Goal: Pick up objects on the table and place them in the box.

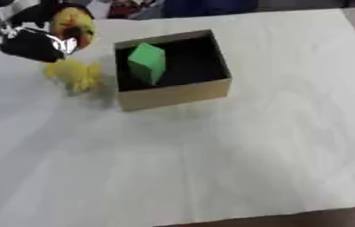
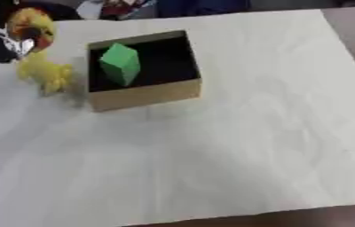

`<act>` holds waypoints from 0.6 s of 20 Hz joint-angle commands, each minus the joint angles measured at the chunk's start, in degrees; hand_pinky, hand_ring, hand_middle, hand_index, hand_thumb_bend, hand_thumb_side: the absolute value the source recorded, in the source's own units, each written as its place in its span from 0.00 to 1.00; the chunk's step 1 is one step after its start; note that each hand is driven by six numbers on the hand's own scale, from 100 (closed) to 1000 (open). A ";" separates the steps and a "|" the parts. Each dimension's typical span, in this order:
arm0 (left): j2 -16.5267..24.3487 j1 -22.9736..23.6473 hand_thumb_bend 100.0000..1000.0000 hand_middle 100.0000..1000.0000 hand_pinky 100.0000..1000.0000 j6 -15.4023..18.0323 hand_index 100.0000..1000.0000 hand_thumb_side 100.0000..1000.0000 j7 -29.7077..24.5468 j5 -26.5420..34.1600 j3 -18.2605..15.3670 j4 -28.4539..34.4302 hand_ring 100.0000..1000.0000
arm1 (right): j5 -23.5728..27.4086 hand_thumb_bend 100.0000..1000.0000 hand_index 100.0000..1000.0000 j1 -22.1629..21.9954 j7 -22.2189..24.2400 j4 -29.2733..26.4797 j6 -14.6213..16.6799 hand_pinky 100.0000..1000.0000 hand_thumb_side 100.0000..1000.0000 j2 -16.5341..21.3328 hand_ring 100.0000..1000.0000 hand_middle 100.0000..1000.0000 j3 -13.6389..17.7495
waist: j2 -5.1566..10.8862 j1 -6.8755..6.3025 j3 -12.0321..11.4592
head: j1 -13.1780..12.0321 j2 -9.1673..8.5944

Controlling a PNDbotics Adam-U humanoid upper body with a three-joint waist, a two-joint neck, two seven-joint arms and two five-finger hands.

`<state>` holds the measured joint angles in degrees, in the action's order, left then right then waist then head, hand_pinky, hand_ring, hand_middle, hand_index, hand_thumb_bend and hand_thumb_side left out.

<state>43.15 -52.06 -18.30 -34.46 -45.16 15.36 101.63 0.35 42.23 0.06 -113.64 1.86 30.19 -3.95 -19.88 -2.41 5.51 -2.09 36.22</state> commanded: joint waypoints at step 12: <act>-7.84 -6.16 0.08 0.56 0.33 9.46 0.72 0.43 13.38 6.36 2.77 -12.07 0.55 | 0.54 0.00 0.88 2.46 0.63 -0.96 -0.11 0.90 1.00 -1.69 0.78 0.61 0.01 | 0.32 0.11 1.76 | -3.28 -1.85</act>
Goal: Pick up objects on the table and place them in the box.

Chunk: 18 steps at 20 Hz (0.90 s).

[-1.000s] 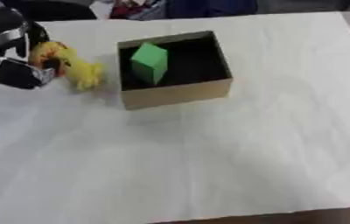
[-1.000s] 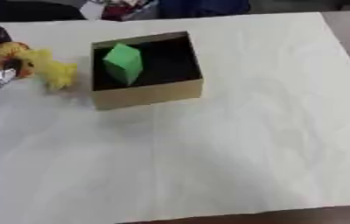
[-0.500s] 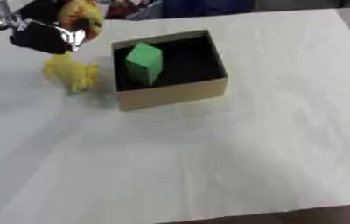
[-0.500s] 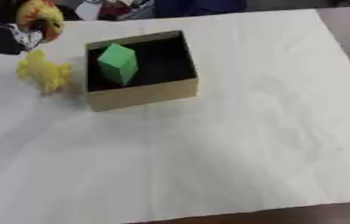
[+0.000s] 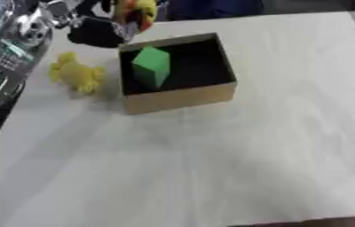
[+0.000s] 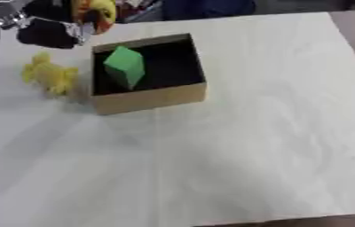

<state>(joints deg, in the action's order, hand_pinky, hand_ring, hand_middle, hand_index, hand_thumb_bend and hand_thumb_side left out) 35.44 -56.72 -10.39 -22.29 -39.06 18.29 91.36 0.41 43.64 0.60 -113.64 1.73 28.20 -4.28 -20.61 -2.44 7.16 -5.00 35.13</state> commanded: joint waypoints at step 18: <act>-2.83 -1.58 0.52 0.73 0.52 5.14 0.88 0.62 6.11 -15.48 -1.25 -10.82 0.75 | 1.24 0.00 0.88 0.85 0.47 -0.96 -0.17 0.91 1.00 -0.80 0.78 0.61 0.46 | 0.89 -0.16 0.77 | -0.19 -0.61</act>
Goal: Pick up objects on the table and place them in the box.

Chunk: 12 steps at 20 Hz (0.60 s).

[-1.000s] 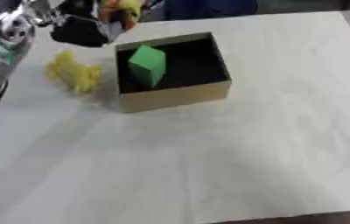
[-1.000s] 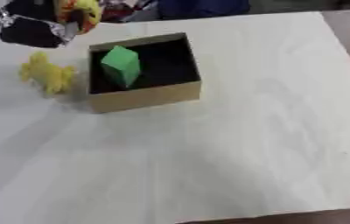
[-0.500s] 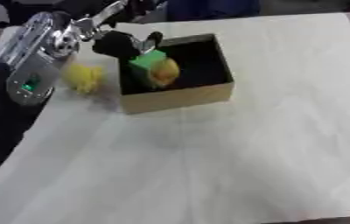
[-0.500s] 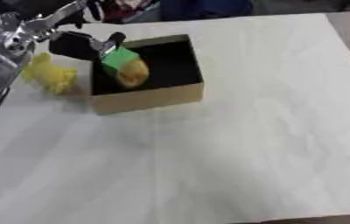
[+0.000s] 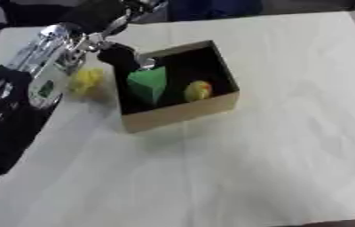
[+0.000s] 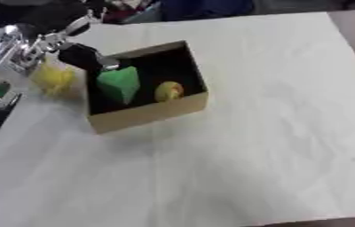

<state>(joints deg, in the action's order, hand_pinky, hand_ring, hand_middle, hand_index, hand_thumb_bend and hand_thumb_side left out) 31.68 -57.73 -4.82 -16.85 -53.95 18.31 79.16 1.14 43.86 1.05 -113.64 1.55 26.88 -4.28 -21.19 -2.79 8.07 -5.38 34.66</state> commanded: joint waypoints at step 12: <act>9.52 3.69 0.36 0.75 0.56 -4.46 0.89 0.53 -5.58 0.94 -6.43 7.72 0.78 | 0.09 0.00 0.88 -0.46 -0.52 -0.96 -0.15 0.91 1.00 1.11 0.78 0.61 0.96 | 2.08 0.51 -1.33 | 1.50 0.77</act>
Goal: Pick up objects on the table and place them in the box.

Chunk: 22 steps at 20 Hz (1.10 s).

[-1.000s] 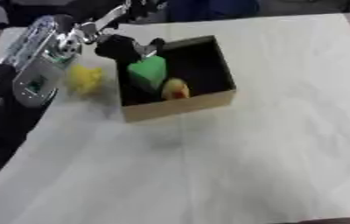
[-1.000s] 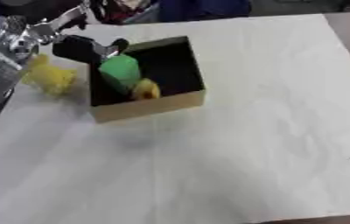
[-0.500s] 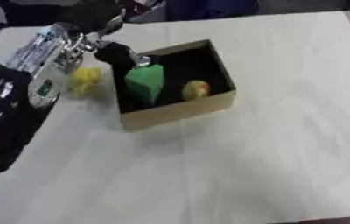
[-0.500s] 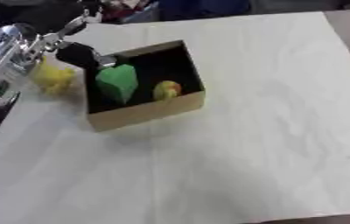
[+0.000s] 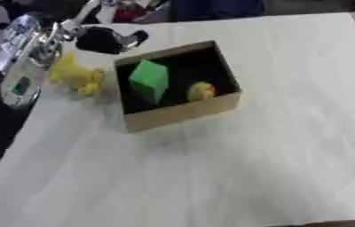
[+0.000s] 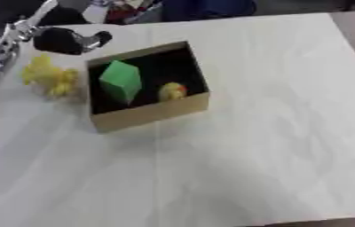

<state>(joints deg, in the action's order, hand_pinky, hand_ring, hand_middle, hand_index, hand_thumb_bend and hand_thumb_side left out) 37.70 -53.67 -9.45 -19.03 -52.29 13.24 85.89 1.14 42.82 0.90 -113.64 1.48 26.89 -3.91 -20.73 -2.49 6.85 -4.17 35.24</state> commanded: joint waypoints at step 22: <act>6.42 2.10 0.55 0.79 0.65 5.27 0.92 0.53 -17.19 -12.13 -3.71 -7.01 0.83 | 0.15 0.00 0.88 0.39 -0.59 -0.96 -0.20 0.91 1.00 0.58 0.78 0.61 0.79 | 1.39 0.60 0.25 | 0.51 -0.85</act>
<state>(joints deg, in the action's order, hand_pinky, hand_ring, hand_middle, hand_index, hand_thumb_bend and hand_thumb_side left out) 43.19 -50.49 -4.01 -35.90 -64.74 10.61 79.25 1.14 42.40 0.56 -113.64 1.31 26.86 -3.86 -20.66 -1.98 7.07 -3.61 35.11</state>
